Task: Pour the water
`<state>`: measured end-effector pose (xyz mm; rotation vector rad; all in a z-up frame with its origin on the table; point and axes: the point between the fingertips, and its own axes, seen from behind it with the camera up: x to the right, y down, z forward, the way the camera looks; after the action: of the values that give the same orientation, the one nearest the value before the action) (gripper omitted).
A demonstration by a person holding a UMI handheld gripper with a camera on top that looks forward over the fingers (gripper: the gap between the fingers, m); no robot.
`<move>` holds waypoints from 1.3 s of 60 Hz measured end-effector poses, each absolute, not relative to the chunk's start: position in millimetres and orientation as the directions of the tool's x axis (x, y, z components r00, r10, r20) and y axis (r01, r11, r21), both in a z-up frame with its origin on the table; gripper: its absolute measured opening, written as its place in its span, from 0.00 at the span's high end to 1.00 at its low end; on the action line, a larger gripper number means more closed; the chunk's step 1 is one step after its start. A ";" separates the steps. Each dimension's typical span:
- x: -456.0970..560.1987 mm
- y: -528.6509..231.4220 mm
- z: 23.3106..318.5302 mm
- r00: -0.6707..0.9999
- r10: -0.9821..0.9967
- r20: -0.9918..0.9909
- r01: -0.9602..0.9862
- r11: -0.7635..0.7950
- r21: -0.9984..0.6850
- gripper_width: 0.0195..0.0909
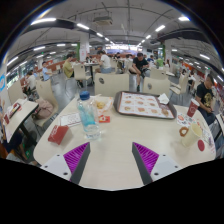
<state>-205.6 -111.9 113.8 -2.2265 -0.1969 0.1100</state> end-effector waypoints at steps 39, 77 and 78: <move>-319.0 48.4 74.9 0.995 0.100 -0.019 0.025 -0.422 -0.906 0.55; -206.6 46.5 248.8 0.779 0.095 -0.620 -0.560 -0.342 -0.755 0.73; -197.0 46.7 253.8 0.751 0.089 -0.655 -0.594 -0.343 -0.728 0.73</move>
<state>-197.0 46.7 253.8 -1.7950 0.3945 0.7374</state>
